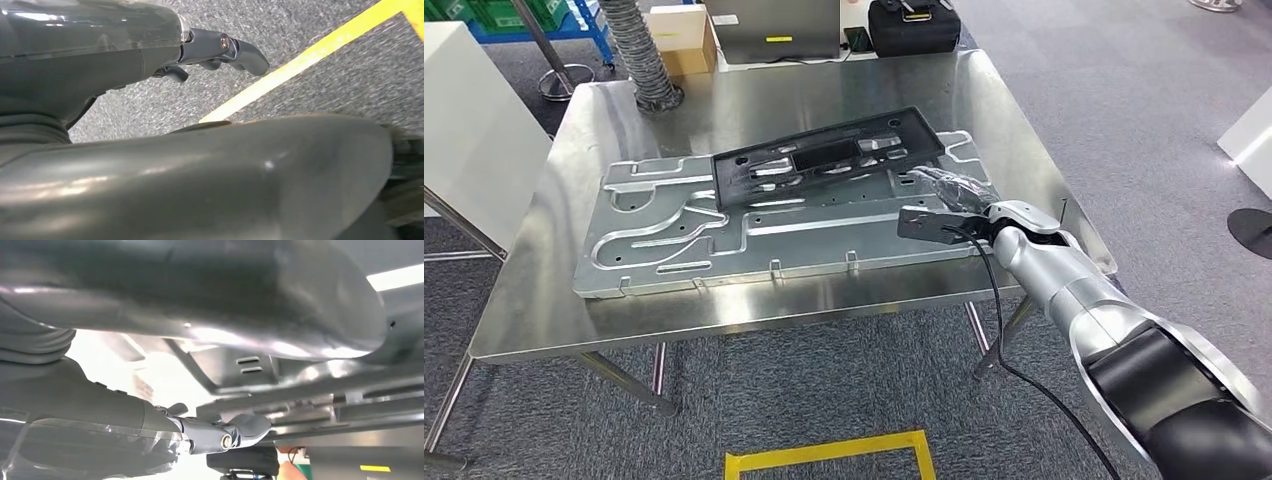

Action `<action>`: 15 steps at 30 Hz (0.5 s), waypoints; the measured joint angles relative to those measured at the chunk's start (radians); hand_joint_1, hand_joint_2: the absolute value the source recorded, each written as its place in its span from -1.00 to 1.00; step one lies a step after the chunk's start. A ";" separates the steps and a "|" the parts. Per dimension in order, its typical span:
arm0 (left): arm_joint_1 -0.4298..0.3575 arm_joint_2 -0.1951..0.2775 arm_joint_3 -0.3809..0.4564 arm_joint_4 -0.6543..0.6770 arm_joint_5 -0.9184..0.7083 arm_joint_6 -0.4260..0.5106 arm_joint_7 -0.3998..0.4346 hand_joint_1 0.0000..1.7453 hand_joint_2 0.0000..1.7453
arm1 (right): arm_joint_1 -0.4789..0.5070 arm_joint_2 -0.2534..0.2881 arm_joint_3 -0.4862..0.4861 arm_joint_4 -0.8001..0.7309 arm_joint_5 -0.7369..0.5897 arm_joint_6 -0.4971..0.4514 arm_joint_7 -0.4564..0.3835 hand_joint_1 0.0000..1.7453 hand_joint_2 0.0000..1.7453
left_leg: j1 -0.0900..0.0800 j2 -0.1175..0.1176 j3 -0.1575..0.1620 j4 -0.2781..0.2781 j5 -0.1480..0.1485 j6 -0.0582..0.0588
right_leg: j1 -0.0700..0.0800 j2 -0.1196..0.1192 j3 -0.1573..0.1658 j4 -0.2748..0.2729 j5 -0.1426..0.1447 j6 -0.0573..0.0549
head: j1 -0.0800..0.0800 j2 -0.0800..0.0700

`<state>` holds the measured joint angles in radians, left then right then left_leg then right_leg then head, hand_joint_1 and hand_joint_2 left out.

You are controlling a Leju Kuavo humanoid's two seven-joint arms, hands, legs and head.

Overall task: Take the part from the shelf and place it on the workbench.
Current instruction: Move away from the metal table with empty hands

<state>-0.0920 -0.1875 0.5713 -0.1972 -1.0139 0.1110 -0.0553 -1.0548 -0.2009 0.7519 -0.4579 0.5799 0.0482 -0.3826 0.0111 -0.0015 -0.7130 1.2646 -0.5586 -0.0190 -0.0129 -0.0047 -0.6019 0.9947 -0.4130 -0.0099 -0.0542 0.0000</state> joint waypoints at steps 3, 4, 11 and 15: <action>0.000 0.001 0.000 0.000 -0.004 -0.001 0.000 -1.00 -1.00 | 0.013 0.000 0.000 0.000 0.005 -0.009 0.000 -1.00 -1.00 | 0.000 0.000 0.041 -0.035 0.030 0.002 | 0.001 0.001 -0.013 0.006 0.008 0.004 | 0.000 0.000; 0.000 0.001 0.000 0.000 -0.004 -0.001 0.000 -1.00 -1.00 | 0.016 0.000 0.000 0.000 0.006 -0.012 0.000 -1.00 -1.00 | 0.000 0.000 0.084 -0.109 0.056 0.006 | 0.001 0.002 -0.016 0.010 0.009 0.006 | 0.000 0.000; -0.003 0.003 0.000 0.000 -0.006 0.000 0.000 -1.00 -1.00 | 0.017 -0.002 -0.002 0.000 0.010 -0.015 0.000 -1.00 -1.00 | -0.005 0.000 0.143 -0.252 0.113 0.044 | 0.000 0.004 -0.044 0.035 0.006 0.045 | 0.000 0.000; -0.003 0.003 0.000 0.000 -0.005 0.001 0.000 -1.00 -1.00 | 0.018 -0.001 -0.003 0.001 0.017 -0.014 0.000 -1.00 -1.00 | -0.004 0.001 0.115 -0.255 0.138 0.056 | -0.003 0.004 -0.128 0.258 -0.136 0.062 | 0.000 0.000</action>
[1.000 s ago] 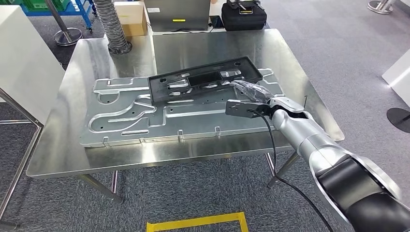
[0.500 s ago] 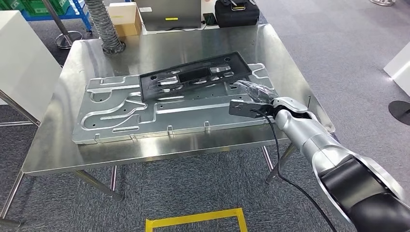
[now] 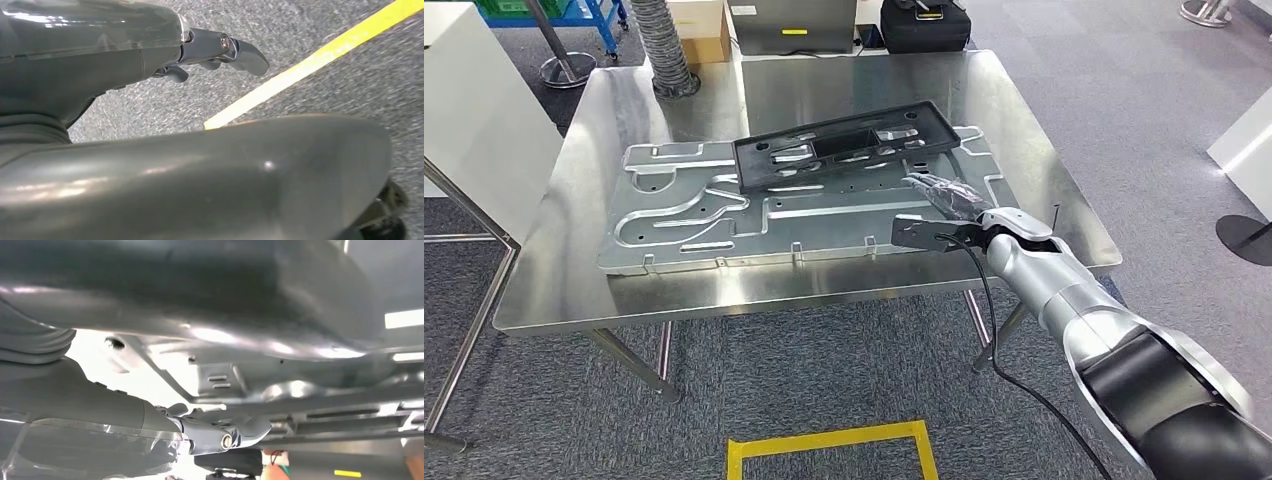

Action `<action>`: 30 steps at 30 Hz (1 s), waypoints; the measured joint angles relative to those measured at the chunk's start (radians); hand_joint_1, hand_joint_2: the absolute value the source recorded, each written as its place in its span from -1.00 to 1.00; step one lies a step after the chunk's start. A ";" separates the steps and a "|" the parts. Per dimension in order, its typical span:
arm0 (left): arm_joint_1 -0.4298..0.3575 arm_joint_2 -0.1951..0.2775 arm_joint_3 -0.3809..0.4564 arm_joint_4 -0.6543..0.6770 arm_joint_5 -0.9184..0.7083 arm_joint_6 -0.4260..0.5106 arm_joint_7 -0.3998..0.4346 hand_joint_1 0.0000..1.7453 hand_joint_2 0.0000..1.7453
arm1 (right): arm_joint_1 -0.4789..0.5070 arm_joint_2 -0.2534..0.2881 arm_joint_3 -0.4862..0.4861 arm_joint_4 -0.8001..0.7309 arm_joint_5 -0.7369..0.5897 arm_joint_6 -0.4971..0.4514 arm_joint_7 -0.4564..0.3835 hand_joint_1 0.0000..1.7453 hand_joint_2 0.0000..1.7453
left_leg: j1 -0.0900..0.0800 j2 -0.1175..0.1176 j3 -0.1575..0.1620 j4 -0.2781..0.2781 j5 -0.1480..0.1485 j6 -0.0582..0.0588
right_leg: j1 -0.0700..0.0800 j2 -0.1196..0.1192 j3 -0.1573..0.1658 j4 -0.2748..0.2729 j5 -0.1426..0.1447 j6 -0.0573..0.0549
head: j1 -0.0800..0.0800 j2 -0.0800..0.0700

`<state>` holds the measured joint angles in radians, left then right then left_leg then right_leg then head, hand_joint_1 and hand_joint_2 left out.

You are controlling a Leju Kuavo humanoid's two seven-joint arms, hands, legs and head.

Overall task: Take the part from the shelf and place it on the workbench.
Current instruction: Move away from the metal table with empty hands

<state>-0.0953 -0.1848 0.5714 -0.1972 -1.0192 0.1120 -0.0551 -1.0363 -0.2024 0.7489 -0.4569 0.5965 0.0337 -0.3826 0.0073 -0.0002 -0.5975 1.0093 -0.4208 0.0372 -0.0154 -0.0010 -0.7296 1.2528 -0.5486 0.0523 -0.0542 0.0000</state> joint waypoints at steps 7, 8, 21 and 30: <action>-0.001 -0.002 0.000 0.000 0.005 0.002 -0.001 -1.00 -1.00 | -0.001 0.009 0.000 0.002 0.010 0.000 -0.001 -1.00 -1.00 | -0.001 -0.001 -0.036 0.009 0.028 -0.020 | 0.009 0.001 0.180 -0.230 0.073 -0.022 | 0.000 0.000; -0.001 -0.003 0.000 0.000 0.007 0.002 -0.001 -1.00 -1.00 | -0.002 0.011 0.000 0.002 0.011 0.000 -0.001 -1.00 -1.00 | -0.001 -0.001 -0.037 0.007 0.033 -0.026 | 0.013 0.001 0.183 -0.240 0.073 -0.028 | 0.000 0.000; 0.000 -0.004 0.001 0.000 0.015 0.003 -0.009 -1.00 -1.00 | -0.005 0.049 0.001 0.002 0.020 0.000 -0.002 -1.00 -1.00 | -0.001 -0.003 0.030 0.063 -0.066 -0.048 | 0.011 -0.004 0.104 -0.244 0.147 -0.052 | 0.000 0.000; -0.007 -0.003 0.001 0.000 0.011 -0.001 -0.009 -1.00 -1.00 | -0.004 0.040 0.000 0.002 0.020 -0.001 -0.003 -1.00 -1.00 | -0.001 0.001 0.017 -0.002 -0.012 -0.001 | 0.005 0.000 0.014 -0.037 0.011 -0.005 | 0.000 0.000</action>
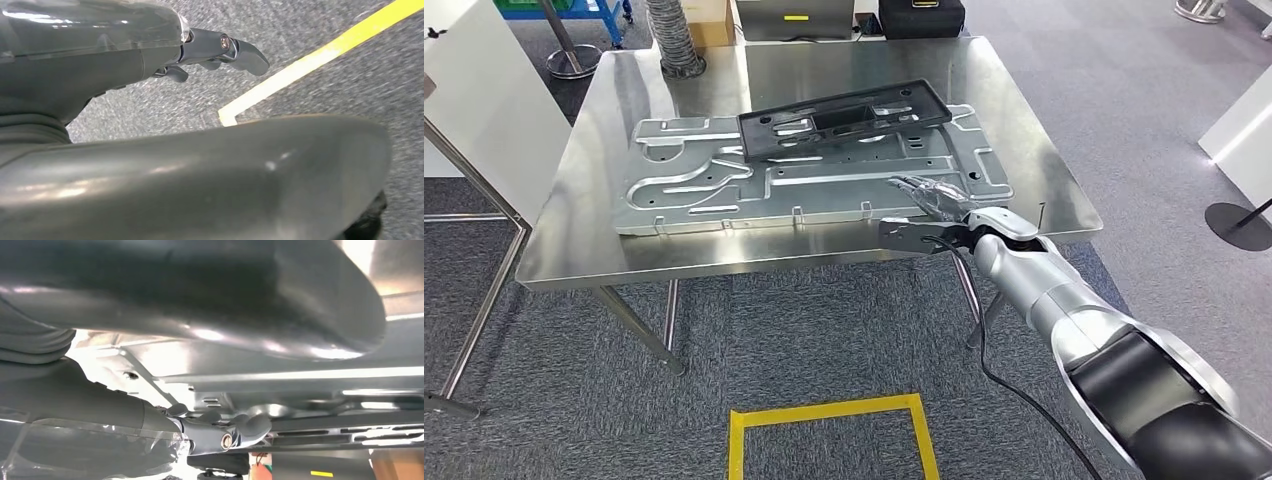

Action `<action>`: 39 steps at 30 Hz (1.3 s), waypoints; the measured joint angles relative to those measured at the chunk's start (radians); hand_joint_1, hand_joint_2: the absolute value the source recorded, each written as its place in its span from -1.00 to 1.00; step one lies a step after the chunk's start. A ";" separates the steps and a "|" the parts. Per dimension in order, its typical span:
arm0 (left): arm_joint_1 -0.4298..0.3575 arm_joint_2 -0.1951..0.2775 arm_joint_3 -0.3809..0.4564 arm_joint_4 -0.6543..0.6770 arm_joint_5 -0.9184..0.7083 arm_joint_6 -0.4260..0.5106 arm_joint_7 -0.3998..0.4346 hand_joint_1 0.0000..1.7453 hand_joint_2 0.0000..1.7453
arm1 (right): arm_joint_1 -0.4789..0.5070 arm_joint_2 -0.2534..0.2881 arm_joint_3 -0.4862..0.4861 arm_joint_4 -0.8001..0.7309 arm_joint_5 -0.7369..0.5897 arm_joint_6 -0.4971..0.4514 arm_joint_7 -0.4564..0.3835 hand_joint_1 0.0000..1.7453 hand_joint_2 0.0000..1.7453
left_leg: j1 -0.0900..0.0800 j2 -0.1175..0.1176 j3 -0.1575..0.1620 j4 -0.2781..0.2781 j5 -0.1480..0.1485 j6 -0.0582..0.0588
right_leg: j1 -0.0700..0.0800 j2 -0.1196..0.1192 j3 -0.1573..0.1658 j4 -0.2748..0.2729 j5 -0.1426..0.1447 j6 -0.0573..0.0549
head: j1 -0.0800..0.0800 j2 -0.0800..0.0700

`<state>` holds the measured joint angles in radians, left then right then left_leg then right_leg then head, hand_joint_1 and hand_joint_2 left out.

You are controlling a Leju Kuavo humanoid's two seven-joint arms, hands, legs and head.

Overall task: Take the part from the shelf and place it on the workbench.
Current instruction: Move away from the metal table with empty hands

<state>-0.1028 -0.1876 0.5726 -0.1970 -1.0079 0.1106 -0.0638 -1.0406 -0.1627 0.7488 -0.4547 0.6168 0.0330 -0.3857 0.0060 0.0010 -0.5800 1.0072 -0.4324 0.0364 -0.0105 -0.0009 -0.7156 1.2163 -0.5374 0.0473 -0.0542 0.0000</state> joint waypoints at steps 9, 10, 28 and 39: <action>-0.002 -0.001 0.000 0.000 0.000 -0.007 0.003 -1.00 -1.00 | 0.005 -0.007 -0.004 0.001 0.006 -0.016 0.004 -1.00 -1.00 | -0.005 0.000 -0.043 0.007 0.039 -0.024 | 0.013 -0.001 0.174 -0.211 0.064 -0.026 | 0.000 0.000; -0.003 -0.001 0.000 0.000 0.000 -0.008 0.004 -1.00 -1.00 | 0.004 -0.008 -0.005 0.001 0.006 -0.017 0.005 -1.00 -1.00 | -0.005 0.000 -0.044 0.006 0.043 -0.030 | 0.011 -0.001 0.172 -0.218 0.070 -0.033 | 0.000 0.000; 0.002 0.001 0.000 0.000 0.007 -0.002 0.006 -1.00 -1.00 | 0.059 -0.070 -0.092 0.014 -0.045 -0.054 -0.009 -1.00 -1.00 | 0.005 -0.002 0.023 0.006 -0.024 -0.007 | 0.000 -0.002 0.059 -0.158 0.104 -0.003 | 0.000 0.000; 0.006 -0.002 0.002 0.000 0.004 -0.003 0.002 -1.00 -1.00 | 0.101 -0.124 -0.152 0.006 -0.026 -0.060 -0.016 -1.00 -1.00 | -0.002 -0.002 -0.049 0.010 0.039 -0.019 | 0.008 -0.002 0.181 -0.217 0.054 -0.014 | 0.000 0.000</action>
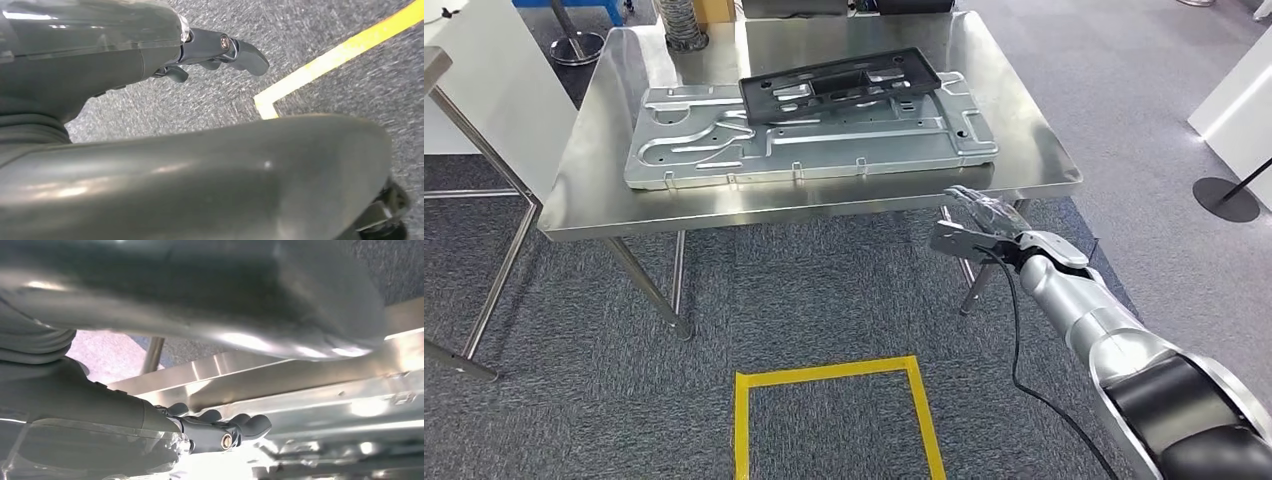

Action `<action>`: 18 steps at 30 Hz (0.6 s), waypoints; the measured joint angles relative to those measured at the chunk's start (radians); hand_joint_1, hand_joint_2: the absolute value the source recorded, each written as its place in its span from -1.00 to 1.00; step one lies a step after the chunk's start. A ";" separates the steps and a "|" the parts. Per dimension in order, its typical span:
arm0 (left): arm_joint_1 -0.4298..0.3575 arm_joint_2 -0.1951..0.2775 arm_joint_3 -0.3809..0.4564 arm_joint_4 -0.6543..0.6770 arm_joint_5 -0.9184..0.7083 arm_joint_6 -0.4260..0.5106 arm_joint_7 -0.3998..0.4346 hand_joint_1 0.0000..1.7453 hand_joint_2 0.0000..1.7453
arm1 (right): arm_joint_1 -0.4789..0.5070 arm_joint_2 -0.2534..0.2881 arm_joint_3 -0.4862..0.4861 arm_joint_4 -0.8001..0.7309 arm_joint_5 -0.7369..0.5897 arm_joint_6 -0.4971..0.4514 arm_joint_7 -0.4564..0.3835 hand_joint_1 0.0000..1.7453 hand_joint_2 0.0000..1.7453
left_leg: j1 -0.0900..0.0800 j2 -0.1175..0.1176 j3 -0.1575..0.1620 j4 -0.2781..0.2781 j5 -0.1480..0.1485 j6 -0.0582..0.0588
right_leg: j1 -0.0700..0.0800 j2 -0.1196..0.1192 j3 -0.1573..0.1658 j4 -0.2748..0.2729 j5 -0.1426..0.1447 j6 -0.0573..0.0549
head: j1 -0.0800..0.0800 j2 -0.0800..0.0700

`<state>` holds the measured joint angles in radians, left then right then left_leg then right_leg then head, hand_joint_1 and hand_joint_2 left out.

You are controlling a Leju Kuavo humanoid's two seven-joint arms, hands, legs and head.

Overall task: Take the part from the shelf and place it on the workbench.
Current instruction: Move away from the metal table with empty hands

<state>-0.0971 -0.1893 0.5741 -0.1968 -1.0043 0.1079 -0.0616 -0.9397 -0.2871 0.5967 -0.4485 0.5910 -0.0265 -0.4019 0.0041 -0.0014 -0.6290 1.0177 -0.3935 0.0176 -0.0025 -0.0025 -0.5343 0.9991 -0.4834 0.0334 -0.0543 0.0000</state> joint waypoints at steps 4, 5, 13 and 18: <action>0.000 -0.001 0.000 0.000 -0.003 0.000 0.000 -1.00 -1.00 | 0.011 -0.013 -0.020 -0.004 0.002 -0.003 -0.002 -1.00 -1.00 | -0.001 -0.001 -0.017 0.025 -0.023 -0.022 | -0.007 -0.003 -0.012 -0.020 0.031 -0.025 | 0.000 0.000; 0.000 -0.001 0.000 0.000 -0.004 0.000 0.000 -1.00 -1.00 | 0.014 -0.015 -0.026 -0.005 0.002 -0.004 -0.003 -1.00 -1.00 | 0.000 -0.001 -0.035 0.072 -0.061 -0.026 | -0.010 -0.004 -0.019 -0.023 0.040 -0.030 | 0.000 0.000; 0.000 -0.001 0.000 0.000 -0.003 0.000 0.004 -1.00 -1.00 | 0.057 -0.047 -0.079 -0.007 -0.010 -0.009 -0.009 -1.00 -1.00 | 0.001 -0.002 0.070 0.055 -0.102 -0.023 | -0.005 -0.005 -0.091 0.000 0.083 -0.021 | 0.000 0.000; 0.002 -0.001 0.000 0.000 -0.001 0.001 0.004 -1.00 -1.00 | 0.092 -0.071 -0.117 -0.004 -0.031 -0.012 -0.023 -1.00 -1.00 | -0.003 -0.003 0.092 -0.009 -0.082 0.008 | -0.006 -0.004 -0.104 0.007 0.096 0.010 | 0.000 0.000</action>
<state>-0.0949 -0.1899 0.5741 -0.1971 -1.0053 0.1093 -0.0580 -0.8477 -0.3585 0.4792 -0.4522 0.5605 -0.0381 -0.4254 0.0015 -0.0041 -0.5370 1.0085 -0.4755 0.0261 -0.0080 -0.0063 -0.6384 1.0060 -0.3875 0.0429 -0.0542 0.0000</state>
